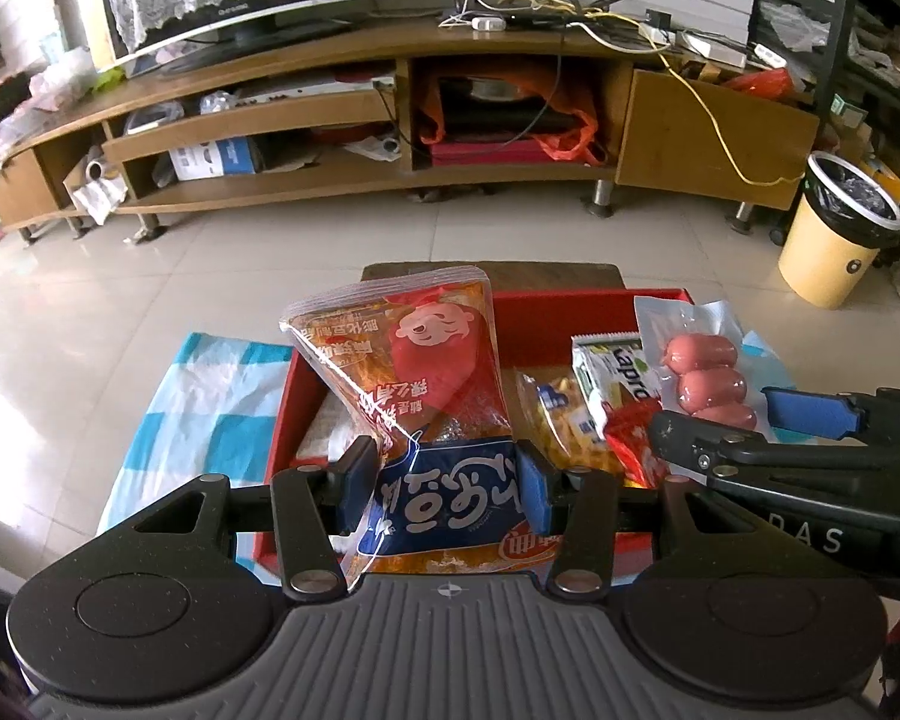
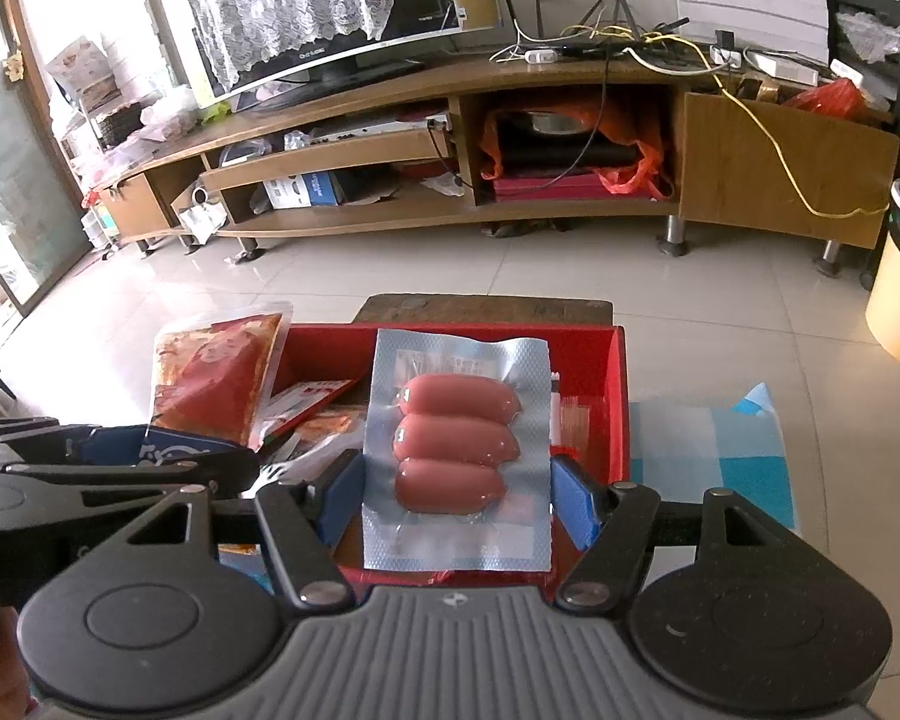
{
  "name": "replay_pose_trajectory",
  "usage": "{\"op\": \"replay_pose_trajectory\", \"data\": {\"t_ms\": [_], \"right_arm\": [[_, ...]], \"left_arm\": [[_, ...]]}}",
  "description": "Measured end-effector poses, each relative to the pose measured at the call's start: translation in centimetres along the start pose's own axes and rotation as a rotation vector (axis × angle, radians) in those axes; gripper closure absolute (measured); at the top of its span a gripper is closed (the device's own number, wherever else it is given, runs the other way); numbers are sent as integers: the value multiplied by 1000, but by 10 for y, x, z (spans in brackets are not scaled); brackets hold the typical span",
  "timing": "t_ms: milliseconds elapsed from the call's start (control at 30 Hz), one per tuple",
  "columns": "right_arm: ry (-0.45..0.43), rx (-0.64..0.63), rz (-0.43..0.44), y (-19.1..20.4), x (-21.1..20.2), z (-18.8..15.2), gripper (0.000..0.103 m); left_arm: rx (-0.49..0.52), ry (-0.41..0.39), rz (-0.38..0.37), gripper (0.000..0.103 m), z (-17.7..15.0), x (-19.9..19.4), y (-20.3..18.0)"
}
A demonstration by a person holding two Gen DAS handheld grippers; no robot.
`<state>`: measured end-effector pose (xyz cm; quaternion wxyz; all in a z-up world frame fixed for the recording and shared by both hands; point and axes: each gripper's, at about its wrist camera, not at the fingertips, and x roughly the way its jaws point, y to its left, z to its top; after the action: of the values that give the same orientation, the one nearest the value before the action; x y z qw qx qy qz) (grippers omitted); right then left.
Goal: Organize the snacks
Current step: 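Lower the snack bag into the box with left gripper while right lowers the sausage pack, both open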
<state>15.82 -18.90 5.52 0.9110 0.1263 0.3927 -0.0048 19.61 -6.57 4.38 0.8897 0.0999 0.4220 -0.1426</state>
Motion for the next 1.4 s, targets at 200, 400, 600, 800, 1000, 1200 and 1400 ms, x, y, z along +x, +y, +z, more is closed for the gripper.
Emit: {"op": "replay_pose_trajectory", "data": {"t_ms": [200, 400, 600, 800, 1000, 1200, 1400], "right_arm": [[20, -14, -25, -1, 23, 8, 40], [42, -26, -44, -1, 46, 11, 40], [61, -38, -55, -1, 61, 8, 39], [52, -45, -71, -3, 60, 9, 38], [48, -41, -77, -3, 56, 9, 38], [31, -39, -77, -2, 44, 9, 38], [24, -44, -73, 2, 35, 9, 37]], "left_arm": [[-5, 20, 10, 47, 5, 22, 3], [-18, 46, 25, 45, 5, 43, 7], [-15, 58, 44, 37, 5, 52, 10], [-22, 55, 48, 30, 5, 50, 11], [-18, 49, 59, 25, 6, 48, 9], [-26, 33, 65, 20, 5, 38, 11], [-29, 23, 67, 17, 3, 30, 13]]}}
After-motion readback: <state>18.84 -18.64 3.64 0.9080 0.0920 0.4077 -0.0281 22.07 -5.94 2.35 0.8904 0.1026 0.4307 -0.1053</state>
